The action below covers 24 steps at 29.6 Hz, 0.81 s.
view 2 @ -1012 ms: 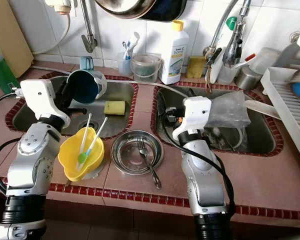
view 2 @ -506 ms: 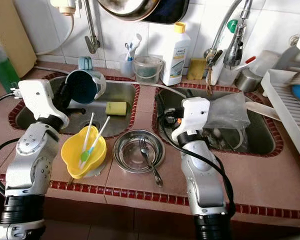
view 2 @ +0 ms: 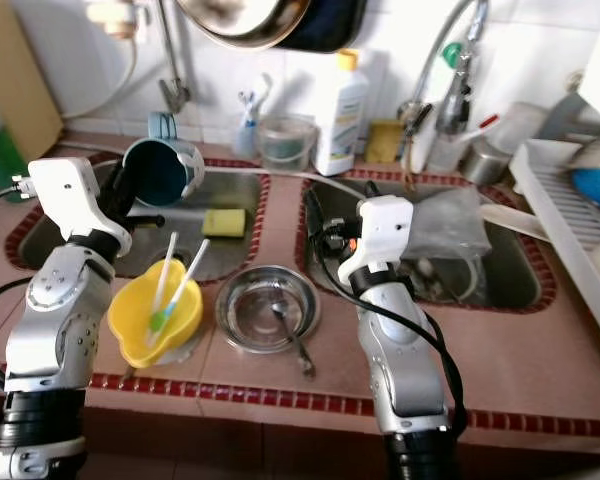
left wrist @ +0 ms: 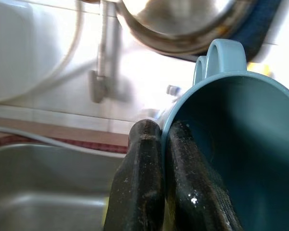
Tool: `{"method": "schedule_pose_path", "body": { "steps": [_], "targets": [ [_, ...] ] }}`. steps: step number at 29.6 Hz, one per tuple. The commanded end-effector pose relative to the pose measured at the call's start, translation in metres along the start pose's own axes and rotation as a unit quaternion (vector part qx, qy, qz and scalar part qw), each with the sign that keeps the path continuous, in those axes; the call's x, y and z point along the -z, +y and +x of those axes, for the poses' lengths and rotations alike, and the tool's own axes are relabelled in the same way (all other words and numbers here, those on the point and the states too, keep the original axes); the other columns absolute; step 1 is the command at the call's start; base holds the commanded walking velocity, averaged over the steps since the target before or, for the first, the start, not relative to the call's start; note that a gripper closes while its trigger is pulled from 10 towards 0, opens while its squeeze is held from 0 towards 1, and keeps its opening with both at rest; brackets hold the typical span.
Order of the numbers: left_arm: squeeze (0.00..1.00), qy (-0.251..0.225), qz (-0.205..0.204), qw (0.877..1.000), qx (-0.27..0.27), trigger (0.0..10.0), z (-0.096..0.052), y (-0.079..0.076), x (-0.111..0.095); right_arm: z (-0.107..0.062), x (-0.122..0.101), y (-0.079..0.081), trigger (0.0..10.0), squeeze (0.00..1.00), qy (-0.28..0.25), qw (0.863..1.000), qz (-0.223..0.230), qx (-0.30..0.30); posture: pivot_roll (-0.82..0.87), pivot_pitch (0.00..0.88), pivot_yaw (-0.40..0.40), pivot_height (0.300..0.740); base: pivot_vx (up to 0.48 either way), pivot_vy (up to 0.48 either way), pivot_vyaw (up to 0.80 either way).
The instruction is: Kitchen organization
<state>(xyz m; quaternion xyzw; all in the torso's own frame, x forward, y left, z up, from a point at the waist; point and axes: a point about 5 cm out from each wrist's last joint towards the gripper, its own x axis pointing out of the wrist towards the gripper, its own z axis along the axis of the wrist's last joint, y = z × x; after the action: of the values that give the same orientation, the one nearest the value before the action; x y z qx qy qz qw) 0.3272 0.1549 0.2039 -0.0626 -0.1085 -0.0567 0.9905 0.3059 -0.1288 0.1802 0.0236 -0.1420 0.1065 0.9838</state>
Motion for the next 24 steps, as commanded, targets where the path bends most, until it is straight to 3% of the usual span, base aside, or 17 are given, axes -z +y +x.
{"method": "schedule_pose_path", "body": {
  "steps": [1,21,24],
  "targets": [
    [0.0,-0.013,0.005,1.0,-0.009,10.0,-0.0001,0.0064,-0.0081,0.0013,-0.0043,0.004,10.0,0.0,-0.007,1.0,0.007,-0.006,-0.02,0.01,-0.014,0.74,0.307,0.0,0.0],
    [0.0,-0.011,0.001,1.0,-0.009,10.0,0.0001,0.0059,-0.0085,0.001,-0.0048,0.0053,10.0,0.0,-0.006,1.0,0.008,-0.008,-0.03,0.02,-0.011,0.74,0.305,0.0,0.0],
    [0.0,-0.004,0.006,1.0,-0.006,10.0,0.0007,0.0041,-0.0056,0.0002,-0.0038,0.0051,10.0,0.0,-0.002,1.0,0.01,-0.009,-0.03,0.022,-0.01,0.74,0.0,0.0,0.0]
  ]
}}
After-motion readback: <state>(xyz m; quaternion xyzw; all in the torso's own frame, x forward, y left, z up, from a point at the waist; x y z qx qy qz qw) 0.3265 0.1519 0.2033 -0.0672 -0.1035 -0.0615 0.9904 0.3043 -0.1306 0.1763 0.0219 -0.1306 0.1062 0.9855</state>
